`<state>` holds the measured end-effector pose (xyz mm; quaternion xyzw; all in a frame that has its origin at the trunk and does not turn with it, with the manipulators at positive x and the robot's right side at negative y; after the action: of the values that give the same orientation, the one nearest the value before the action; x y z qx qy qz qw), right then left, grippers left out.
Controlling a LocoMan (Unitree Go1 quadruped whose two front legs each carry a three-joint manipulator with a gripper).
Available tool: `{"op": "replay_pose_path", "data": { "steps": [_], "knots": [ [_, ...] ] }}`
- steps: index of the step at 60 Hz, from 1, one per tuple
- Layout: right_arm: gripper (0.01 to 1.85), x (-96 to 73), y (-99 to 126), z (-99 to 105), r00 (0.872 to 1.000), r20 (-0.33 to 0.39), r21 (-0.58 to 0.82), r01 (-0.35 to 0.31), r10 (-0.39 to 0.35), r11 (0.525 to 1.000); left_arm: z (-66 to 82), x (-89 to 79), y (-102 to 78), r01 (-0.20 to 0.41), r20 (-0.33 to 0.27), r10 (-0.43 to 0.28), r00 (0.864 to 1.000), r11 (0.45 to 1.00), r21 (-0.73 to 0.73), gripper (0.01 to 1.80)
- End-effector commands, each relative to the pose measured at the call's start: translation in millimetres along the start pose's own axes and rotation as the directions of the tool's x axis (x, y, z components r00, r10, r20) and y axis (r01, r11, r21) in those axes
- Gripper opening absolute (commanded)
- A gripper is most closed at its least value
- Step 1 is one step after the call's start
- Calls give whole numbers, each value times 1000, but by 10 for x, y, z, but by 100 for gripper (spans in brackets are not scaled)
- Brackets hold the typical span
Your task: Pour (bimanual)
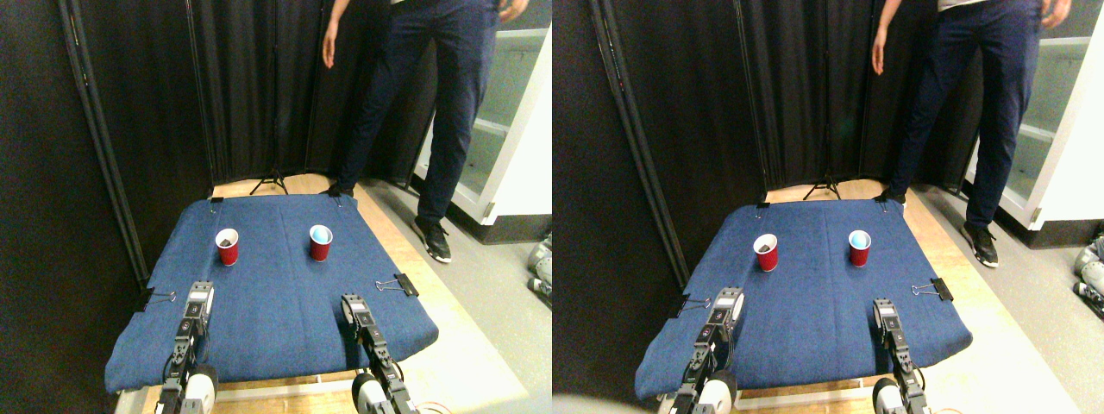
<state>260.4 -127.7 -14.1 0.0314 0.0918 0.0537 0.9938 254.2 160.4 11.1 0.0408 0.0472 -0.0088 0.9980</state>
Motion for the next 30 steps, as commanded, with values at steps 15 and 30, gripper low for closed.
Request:
{"op": "replay_pose_path", "data": {
  "steps": [15, 30],
  "knots": [
    [21, 19, -15, 40, 1000, 23, -13, 5, -4, 1000, 27, 48, -1, -8, 48, 8, 999, 1000, 0, 1],
    [20, 38, -10, 36, 999, 32, -14, 0, 0, 1000, 49, 55, 0, -15, 30, 14, 999, 999, 35, 16]
  ]
}}
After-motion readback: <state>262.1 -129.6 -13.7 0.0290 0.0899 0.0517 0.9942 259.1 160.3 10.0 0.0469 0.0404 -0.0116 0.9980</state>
